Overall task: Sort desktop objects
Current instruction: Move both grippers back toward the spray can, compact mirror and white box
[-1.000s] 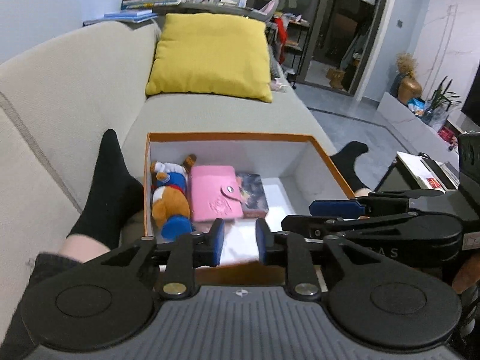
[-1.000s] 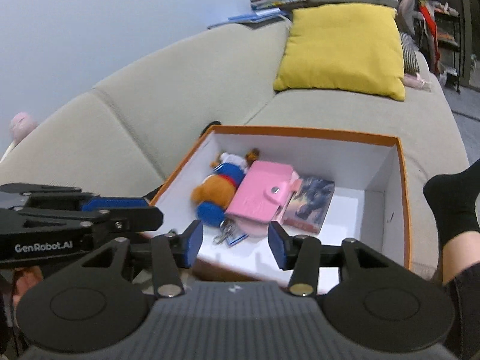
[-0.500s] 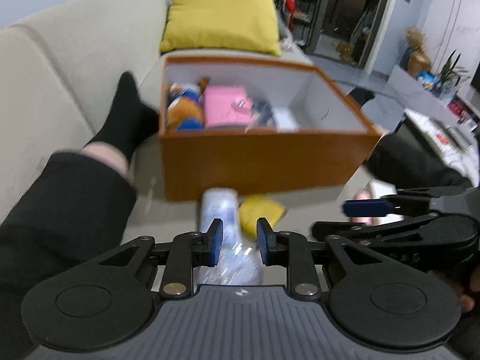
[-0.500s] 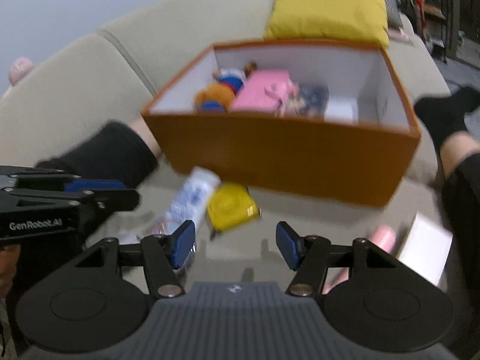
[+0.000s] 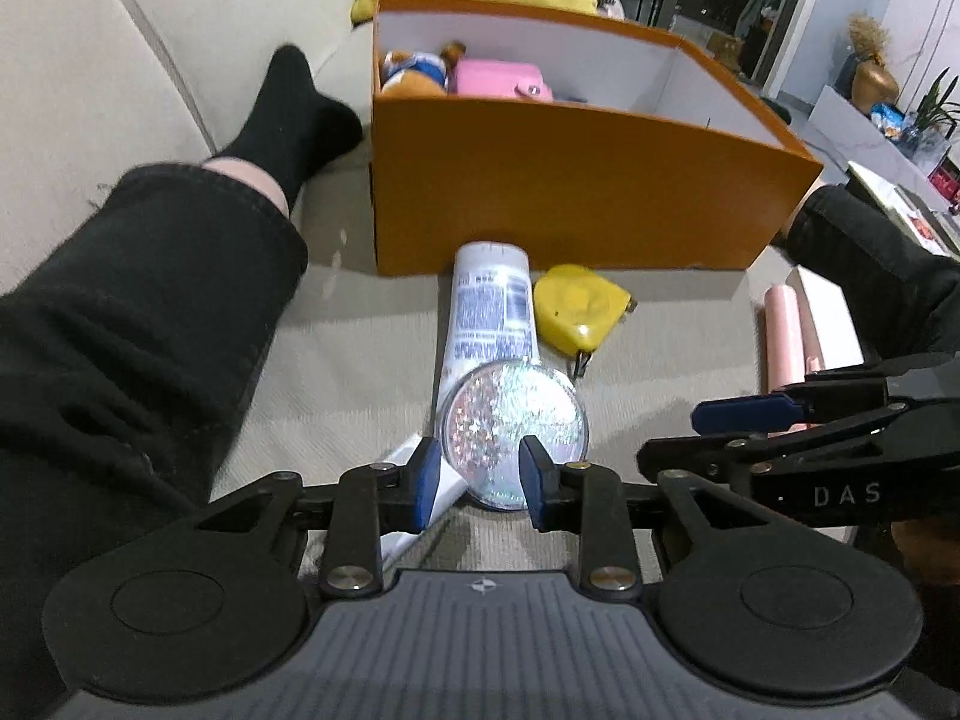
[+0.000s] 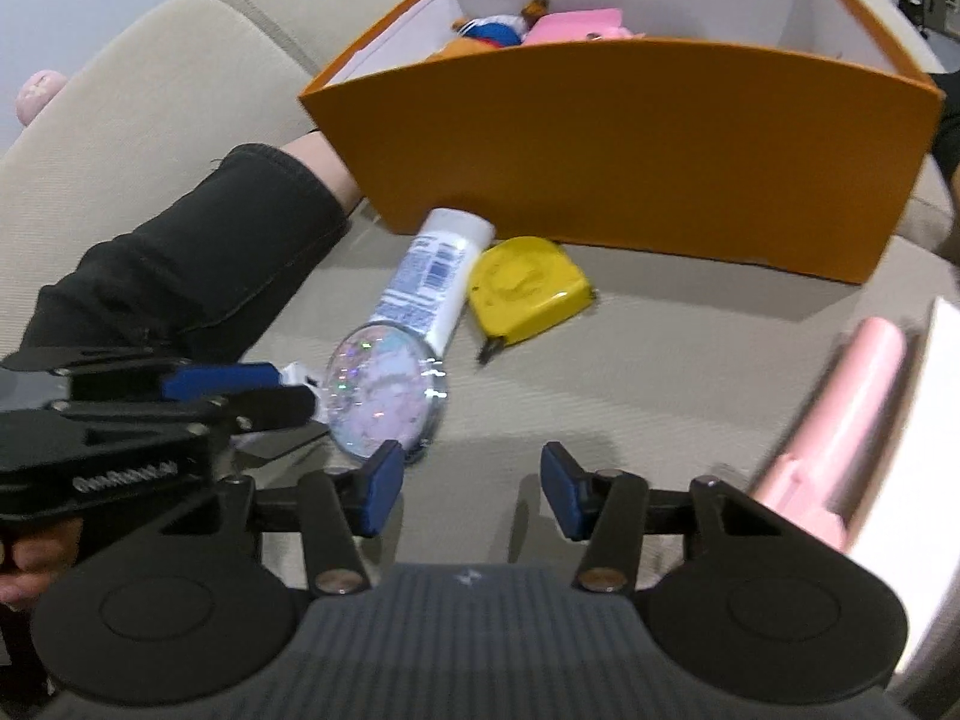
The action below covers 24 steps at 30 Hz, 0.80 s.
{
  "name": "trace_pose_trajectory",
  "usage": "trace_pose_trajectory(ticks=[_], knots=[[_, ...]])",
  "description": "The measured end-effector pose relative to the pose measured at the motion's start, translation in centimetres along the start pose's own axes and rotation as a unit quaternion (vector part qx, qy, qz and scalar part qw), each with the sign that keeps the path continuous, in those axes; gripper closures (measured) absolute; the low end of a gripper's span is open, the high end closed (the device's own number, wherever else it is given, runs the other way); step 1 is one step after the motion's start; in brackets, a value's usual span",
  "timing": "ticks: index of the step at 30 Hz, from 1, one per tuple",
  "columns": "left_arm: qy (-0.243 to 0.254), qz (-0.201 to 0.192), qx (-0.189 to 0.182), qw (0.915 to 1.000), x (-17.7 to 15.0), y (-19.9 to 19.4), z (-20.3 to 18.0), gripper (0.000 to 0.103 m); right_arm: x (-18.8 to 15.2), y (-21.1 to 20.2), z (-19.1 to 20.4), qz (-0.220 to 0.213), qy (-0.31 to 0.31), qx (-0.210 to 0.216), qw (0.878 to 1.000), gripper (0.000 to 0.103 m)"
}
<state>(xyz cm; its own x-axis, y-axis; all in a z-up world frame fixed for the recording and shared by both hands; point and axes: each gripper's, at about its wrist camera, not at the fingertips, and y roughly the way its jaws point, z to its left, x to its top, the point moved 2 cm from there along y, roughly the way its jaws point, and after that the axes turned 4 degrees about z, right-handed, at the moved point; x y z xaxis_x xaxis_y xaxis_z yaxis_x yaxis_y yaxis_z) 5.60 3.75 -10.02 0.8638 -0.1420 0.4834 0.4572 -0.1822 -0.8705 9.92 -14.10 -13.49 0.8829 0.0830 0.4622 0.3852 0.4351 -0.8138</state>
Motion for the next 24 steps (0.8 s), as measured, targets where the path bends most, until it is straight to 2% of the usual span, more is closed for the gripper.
trace_pose_trajectory(ticks=[7,8,9,13,19,22,24], knots=[[0.028,0.009,0.047,0.9985,-0.3,-0.4,0.0,0.067,1.3,1.7,0.8,0.011,-0.001,0.031,0.999,0.049],[0.030,0.014,0.050,0.9982,-0.4,-0.4,0.2,0.061,1.6,2.0,0.9,0.013,-0.003,0.032,0.999,0.049],[0.029,0.020,0.051,0.9981,-0.6,-0.4,0.3,0.049,1.7,2.2,1.0,0.014,-0.004,0.032,0.999,0.049],[0.038,0.032,0.054,0.9973,-1.2,-0.3,0.3,0.048,2.3,3.6,1.2,0.029,-0.004,0.037,0.999,0.049],[0.067,0.031,0.086,0.9936,-1.0,0.6,-0.4,0.046,2.8,4.9,1.4,0.036,-0.009,0.041,0.998,0.049],[0.075,0.044,0.097,0.9915,-0.6,1.5,-0.4,0.045,2.9,5.4,1.8,0.038,-0.019,0.041,0.998,0.044],[0.072,0.060,0.095,0.9910,-0.4,2.1,-0.2,0.045,2.8,5.5,2.3,0.036,-0.036,0.033,0.998,0.045]])
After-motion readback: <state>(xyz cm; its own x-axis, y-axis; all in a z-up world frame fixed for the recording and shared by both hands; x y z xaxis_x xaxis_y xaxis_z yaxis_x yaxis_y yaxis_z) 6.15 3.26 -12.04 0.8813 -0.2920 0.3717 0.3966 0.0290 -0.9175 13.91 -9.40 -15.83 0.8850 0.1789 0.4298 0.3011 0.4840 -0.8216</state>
